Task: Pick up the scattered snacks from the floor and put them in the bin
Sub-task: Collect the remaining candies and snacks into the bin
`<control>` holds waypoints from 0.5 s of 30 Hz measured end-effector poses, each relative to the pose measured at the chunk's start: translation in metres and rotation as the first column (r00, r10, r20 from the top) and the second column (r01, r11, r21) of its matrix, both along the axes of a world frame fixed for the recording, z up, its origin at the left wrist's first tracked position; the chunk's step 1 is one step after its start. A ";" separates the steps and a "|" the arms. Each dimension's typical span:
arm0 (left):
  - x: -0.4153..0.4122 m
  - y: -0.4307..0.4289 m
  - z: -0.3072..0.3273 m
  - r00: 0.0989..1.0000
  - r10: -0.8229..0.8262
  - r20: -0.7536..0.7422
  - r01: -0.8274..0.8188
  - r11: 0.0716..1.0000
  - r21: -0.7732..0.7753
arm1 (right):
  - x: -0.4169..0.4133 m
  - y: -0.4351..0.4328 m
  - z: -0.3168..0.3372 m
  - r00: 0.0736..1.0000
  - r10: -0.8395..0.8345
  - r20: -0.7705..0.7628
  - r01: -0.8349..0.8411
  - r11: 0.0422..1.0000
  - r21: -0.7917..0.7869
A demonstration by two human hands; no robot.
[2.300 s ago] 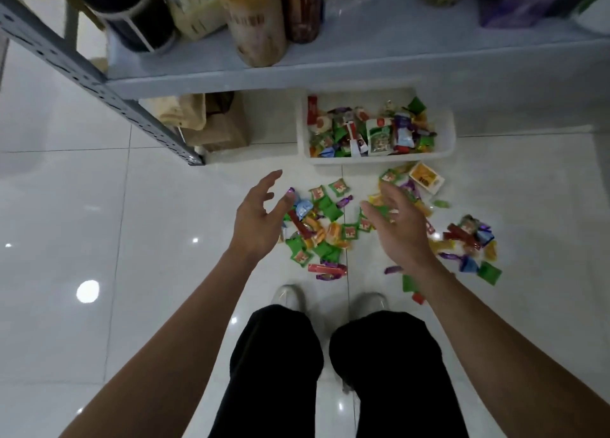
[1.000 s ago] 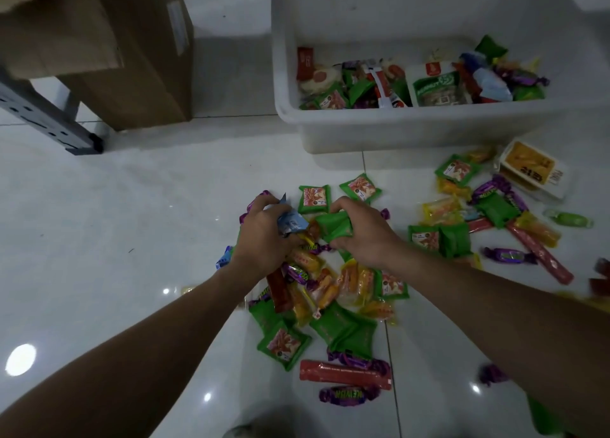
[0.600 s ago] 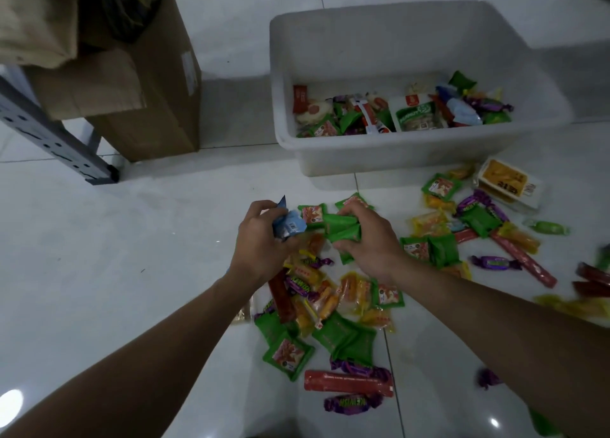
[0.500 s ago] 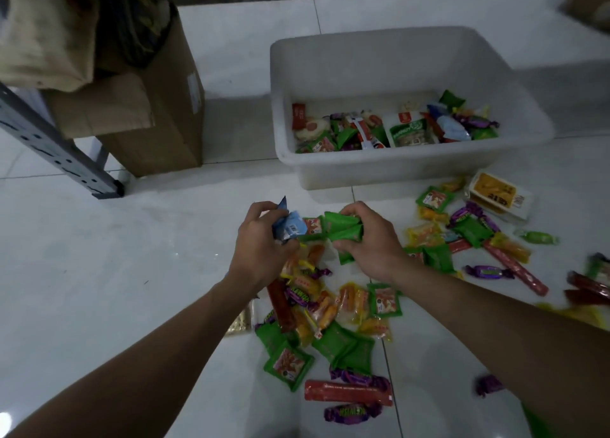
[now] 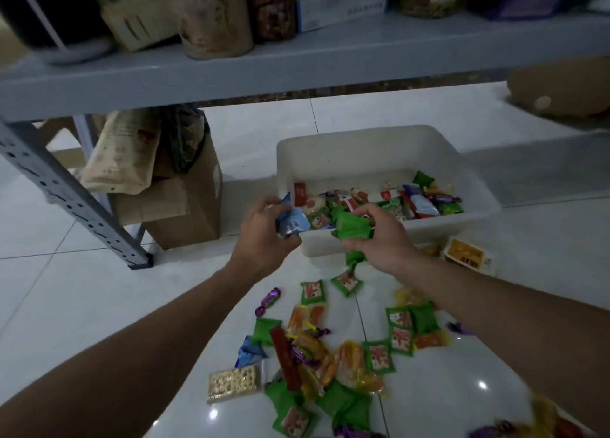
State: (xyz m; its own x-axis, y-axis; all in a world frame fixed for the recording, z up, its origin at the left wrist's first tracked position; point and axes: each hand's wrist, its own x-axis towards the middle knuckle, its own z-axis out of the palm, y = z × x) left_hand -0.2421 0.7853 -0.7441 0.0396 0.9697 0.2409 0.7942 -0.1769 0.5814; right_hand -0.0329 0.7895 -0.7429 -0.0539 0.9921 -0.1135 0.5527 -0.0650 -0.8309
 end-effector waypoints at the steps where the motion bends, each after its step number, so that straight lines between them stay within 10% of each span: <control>1: 0.003 0.007 0.006 1.000 -0.011 -0.011 0.011 1.000 0.012 | 0.001 0.005 0.006 1.000 -0.013 -0.008 0.013 1.000 0.019; 15: 0.046 0.087 -0.037 1.000 -0.013 0.020 0.012 0.999 0.039 | 0.011 0.068 -0.014 0.990 -0.128 -0.051 0.132 0.989 0.071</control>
State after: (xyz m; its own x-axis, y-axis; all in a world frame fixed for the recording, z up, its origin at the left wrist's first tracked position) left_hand -0.1965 0.8719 -0.7813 0.0466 0.9590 0.2794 0.7796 -0.2098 0.5900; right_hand -0.0223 0.8570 -0.7569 0.0724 0.9966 -0.0396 0.5044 -0.0708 -0.8606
